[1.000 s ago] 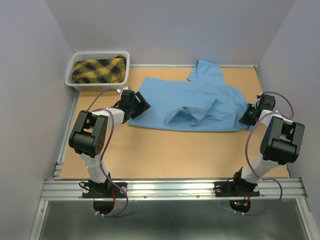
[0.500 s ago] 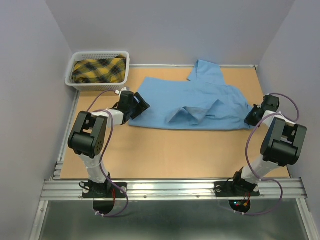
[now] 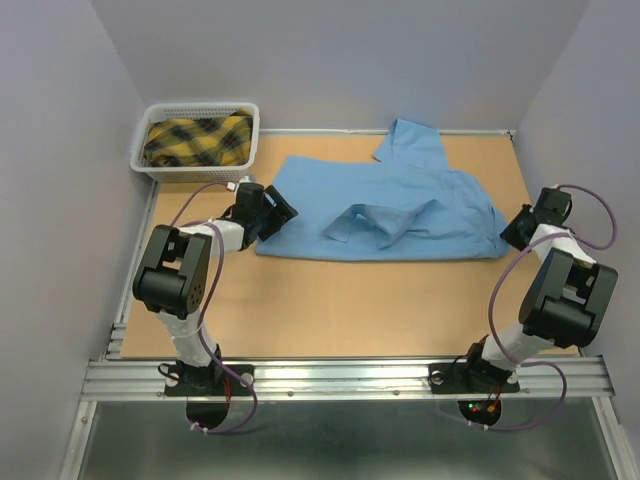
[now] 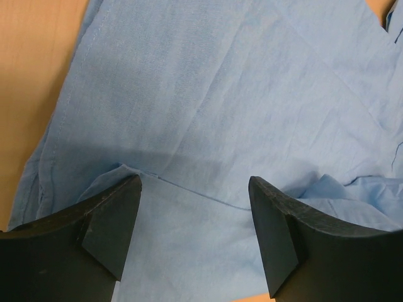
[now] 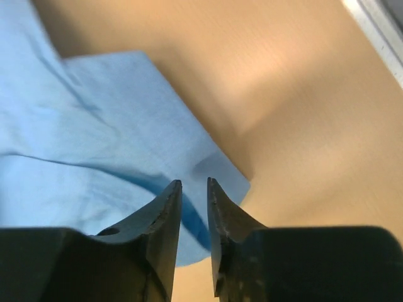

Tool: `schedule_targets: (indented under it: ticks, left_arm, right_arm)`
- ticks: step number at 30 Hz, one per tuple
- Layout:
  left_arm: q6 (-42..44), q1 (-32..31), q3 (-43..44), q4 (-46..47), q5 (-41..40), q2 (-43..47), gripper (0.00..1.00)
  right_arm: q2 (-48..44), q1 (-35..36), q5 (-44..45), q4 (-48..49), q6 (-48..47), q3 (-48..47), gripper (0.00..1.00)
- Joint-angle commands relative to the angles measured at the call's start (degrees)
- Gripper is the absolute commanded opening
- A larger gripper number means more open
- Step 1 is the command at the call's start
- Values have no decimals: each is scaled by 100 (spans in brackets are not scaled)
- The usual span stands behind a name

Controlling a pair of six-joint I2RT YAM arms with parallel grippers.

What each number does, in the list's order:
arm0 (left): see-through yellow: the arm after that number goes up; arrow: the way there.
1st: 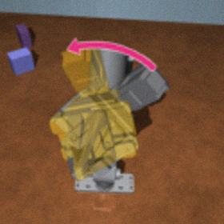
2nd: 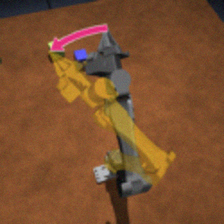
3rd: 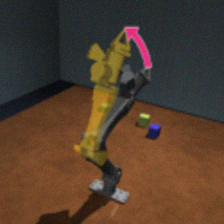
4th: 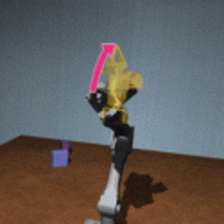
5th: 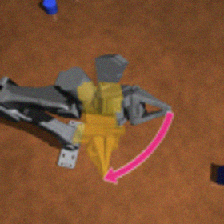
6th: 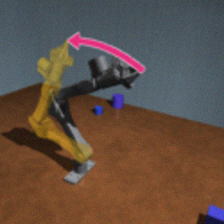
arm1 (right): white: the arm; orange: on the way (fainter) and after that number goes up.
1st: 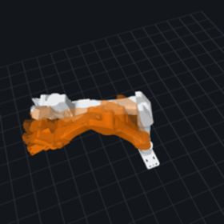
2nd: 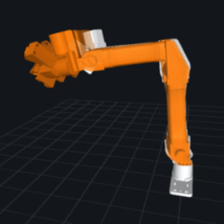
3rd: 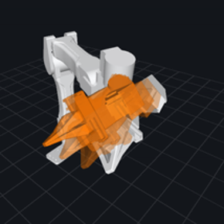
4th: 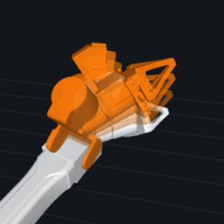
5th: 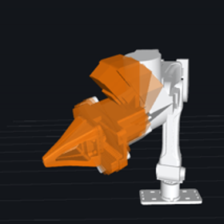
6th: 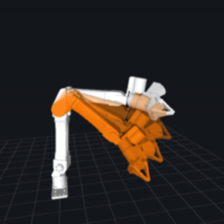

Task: Fold and stack the long sleeve shirts
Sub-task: Fold the shirt

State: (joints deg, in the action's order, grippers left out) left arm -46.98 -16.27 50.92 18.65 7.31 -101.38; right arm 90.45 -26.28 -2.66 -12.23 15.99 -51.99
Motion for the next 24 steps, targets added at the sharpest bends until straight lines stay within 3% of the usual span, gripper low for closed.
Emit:
schedule_targets:
  ticks: [1,5,7,9,15,18,24]
  left_arm:
    - [163,63,-153,-758,86,346,82]
    - [198,45,32,-899,130,821,84]
    - [216,37,103,-1004,156,1146,85]
    - [233,45,77,-1057,148,1489,85]
    - [277,1,-371,-961,244,2139,83]
    - [312,-69,-819,-575,349,2071,82]
    - [383,-139,-838,-266,447,1614,81]
  right_arm:
    - [-756,-35,-393,133,447,-22,34]
    - [-1275,-35,-1024,116,1125,22,61]
    - [-1364,0,-1674,159,1651,188,66]
    - [-1503,122,-2341,439,2090,399,68]
    - [-1987,483,-3117,1729,2970,1470,70]
    - [-2119,851,-3294,2354,3357,2252,70]
    - [-1927,1178,-3381,3189,3744,2623,70]
